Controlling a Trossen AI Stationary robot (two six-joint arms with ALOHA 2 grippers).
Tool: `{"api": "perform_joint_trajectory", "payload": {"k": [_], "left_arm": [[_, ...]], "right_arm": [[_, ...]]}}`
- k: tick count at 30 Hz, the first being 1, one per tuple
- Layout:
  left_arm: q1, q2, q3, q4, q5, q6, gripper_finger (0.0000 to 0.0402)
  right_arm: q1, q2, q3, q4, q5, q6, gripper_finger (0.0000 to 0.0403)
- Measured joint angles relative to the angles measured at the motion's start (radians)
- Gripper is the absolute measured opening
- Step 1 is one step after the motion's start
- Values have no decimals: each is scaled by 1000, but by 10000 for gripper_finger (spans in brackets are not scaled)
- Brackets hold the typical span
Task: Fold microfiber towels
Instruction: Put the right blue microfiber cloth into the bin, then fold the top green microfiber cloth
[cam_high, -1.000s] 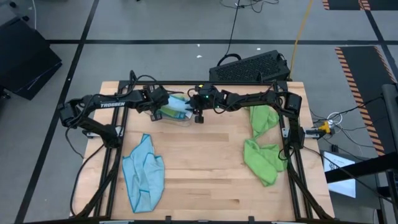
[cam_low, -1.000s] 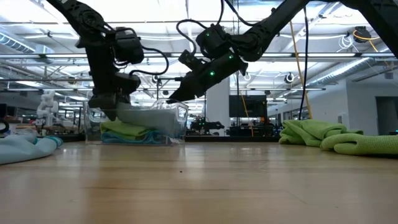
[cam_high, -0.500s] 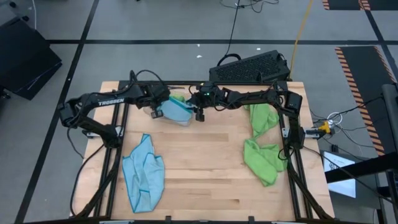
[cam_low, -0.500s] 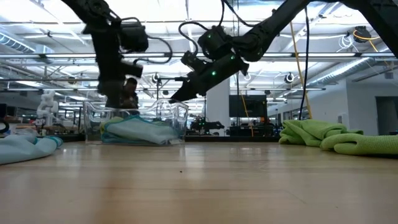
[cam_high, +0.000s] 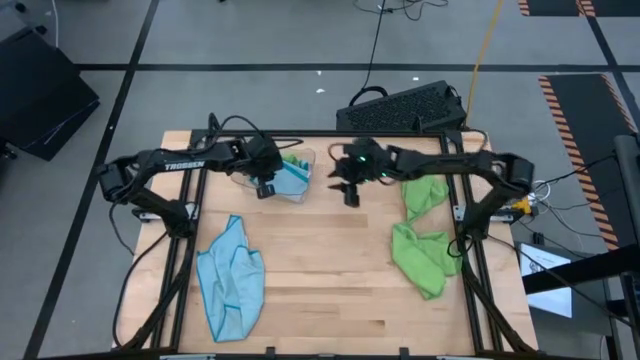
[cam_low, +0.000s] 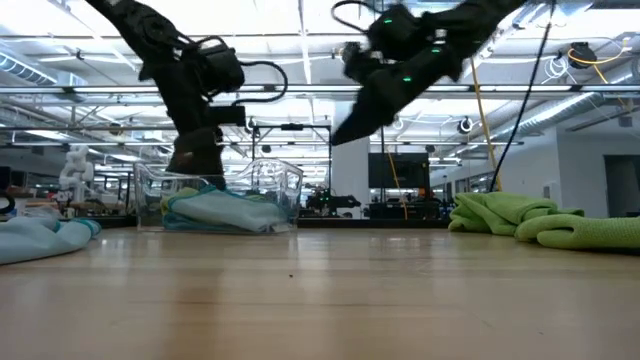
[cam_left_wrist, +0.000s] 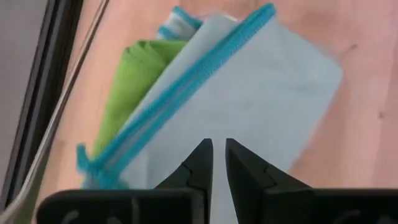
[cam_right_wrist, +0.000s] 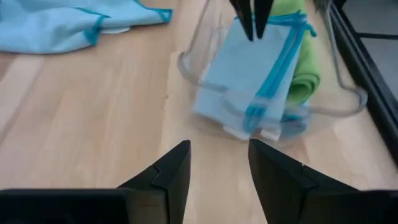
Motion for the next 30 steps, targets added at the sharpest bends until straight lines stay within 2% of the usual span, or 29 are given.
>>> {"api": "perform_joint_trajectory", "payload": {"k": [2,6,11,14,20,25,30], "left_arm": [[8,34,-1,43,-10,23,46],[46,92,-1,75,-68,43,46],[75,94,1,75,-154,-14,46],[78,62,-2,69,-184,-34,46],[75,-27,-1,72,-276,-105,46],[56,-106,-1,63,-237,-165,46],[-23,-166,-1,38,-191,-258,46]], "right_arm": [[11,-59,-97,91,17,30,155],[42,-147,-267,249,139,65,155],[67,-224,-391,312,243,82,155],[75,-246,-428,313,270,81,155],[76,-250,-488,381,261,79,155],[81,-249,-519,404,261,78,155],[83,-249,-525,407,262,128,155]]}}
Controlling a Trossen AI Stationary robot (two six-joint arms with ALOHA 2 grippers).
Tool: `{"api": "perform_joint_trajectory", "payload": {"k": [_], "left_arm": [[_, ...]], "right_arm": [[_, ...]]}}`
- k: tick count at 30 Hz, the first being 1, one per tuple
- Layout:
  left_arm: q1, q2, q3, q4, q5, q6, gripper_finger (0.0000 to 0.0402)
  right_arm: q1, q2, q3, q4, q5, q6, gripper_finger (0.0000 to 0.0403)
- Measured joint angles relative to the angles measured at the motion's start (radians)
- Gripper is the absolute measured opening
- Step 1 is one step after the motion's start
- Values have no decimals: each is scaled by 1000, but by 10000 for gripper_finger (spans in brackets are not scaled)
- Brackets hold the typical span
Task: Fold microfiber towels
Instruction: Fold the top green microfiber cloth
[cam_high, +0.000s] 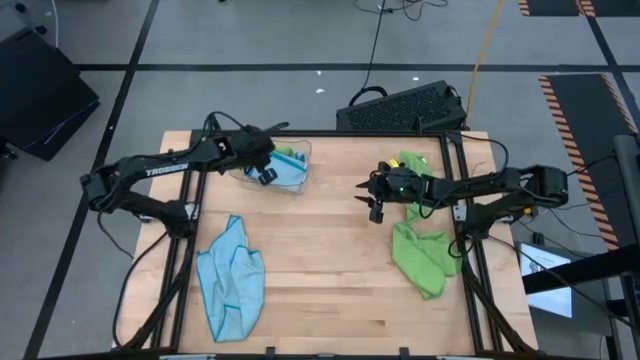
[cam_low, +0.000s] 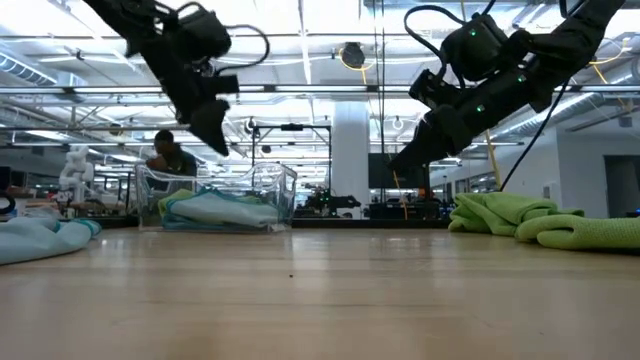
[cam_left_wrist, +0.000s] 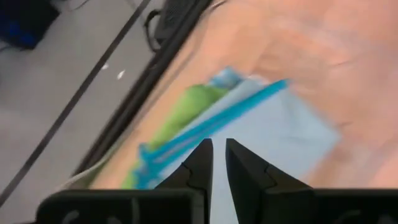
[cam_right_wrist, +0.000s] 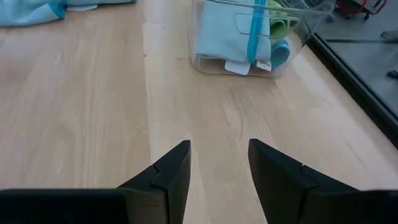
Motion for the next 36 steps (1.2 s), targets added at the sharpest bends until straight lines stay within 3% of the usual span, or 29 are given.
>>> {"api": "perform_joint_trajectory", "payload": {"k": [10,14,23,32,36], "left_arm": [[-313,-16,0,-42,-34,-107,46],[-428,-16,0,-57,-96,-168,46],[-606,-16,0,-72,-130,-273,46],[-743,4,0,86,-205,-379,47],[-815,24,-1,128,-208,-383,47]], "right_arm": [[15,0,0,-11,3,71,155],[39,0,0,-19,3,99,155],[140,0,0,-11,42,212,155],[327,-5,2,-171,210,375,155],[410,-49,18,-402,236,489,155]]}}
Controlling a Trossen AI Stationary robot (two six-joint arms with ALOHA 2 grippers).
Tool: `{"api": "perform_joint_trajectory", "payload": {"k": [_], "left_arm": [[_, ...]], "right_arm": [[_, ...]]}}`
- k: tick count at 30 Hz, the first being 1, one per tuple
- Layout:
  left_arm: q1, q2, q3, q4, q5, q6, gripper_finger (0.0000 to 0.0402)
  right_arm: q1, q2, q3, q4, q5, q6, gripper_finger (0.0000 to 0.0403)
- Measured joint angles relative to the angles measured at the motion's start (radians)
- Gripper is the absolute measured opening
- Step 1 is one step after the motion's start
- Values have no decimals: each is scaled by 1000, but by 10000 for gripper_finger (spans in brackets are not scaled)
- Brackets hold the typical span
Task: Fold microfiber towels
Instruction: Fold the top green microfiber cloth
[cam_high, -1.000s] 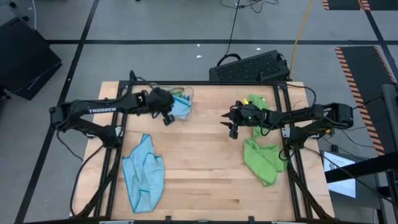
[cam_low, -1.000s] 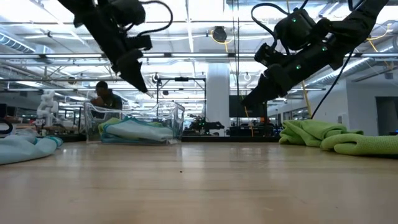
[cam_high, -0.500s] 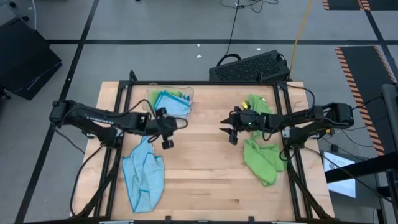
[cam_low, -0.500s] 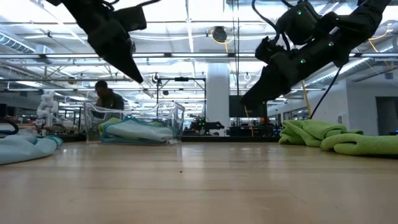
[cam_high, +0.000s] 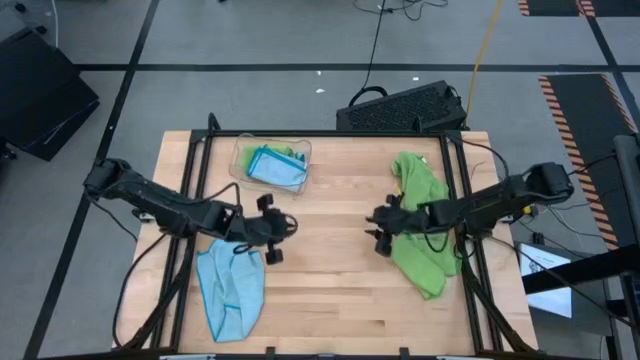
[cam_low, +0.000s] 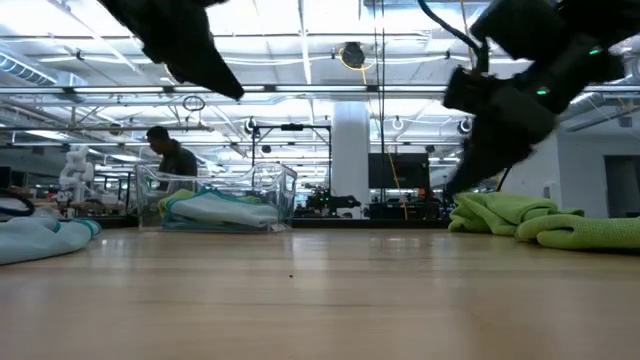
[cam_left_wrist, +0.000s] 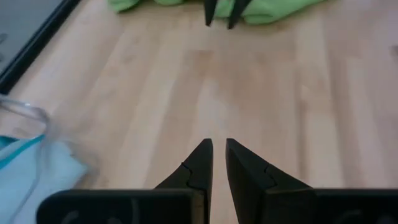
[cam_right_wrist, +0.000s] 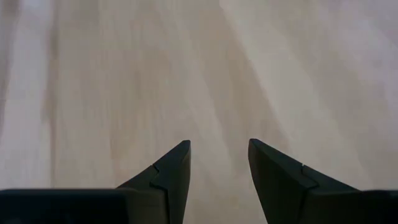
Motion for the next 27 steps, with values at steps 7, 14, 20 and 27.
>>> {"api": "perform_joint_trajectory", "payload": {"k": [7,14,20,27], "left_arm": [[-130,98,3,157,-107,-5,47],[-153,181,0,281,-91,29,47],[-147,193,1,299,-86,0,47],[-168,193,1,298,-92,0,47]], "right_arm": [[178,-138,8,-463,255,254,155],[270,-198,-6,-664,397,370,155],[278,-198,-72,-699,481,418,155],[240,-197,-146,-699,577,455,155]]}}
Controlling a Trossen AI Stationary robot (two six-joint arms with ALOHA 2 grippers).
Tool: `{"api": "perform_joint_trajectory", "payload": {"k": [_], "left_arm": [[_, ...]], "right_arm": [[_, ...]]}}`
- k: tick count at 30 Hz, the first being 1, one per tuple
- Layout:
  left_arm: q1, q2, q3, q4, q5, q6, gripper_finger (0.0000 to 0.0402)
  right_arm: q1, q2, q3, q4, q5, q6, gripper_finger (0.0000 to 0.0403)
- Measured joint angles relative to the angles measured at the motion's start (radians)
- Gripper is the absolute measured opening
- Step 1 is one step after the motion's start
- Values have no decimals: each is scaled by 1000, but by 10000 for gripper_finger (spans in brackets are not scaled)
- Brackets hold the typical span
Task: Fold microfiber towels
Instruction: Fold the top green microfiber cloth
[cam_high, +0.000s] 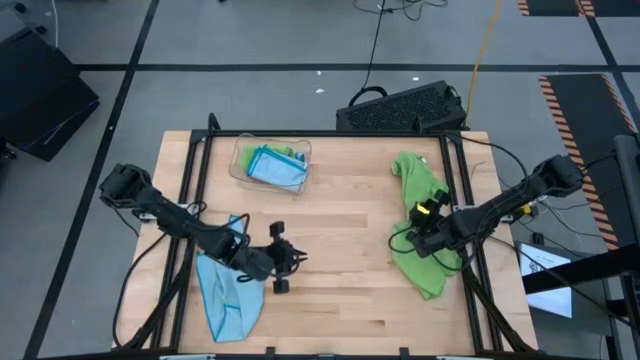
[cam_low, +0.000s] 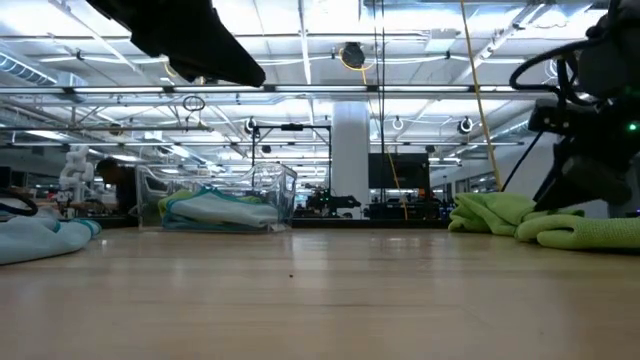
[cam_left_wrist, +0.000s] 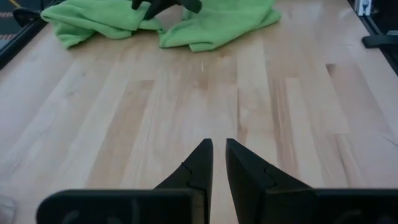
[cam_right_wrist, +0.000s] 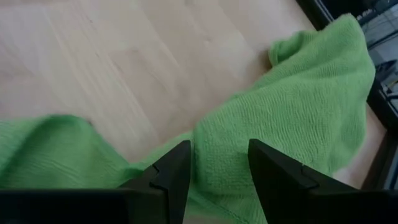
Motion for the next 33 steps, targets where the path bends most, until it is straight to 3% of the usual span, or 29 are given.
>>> {"api": "perform_joint_trajectory", "payload": {"k": [7,15,20,33], "left_arm": [[-8,0,0,2,-10,-23,47],[-7,0,0,2,-11,-41,47],[-2,0,0,3,-11,-30,47],[5,15,1,26,-104,-15,47]], "right_arm": [[-56,0,-24,29,-1,-4,139],[-97,0,-51,141,-58,-65,10],[-92,-6,3,287,-90,-210,7],[76,-7,61,979,-137,-613,2]]}}
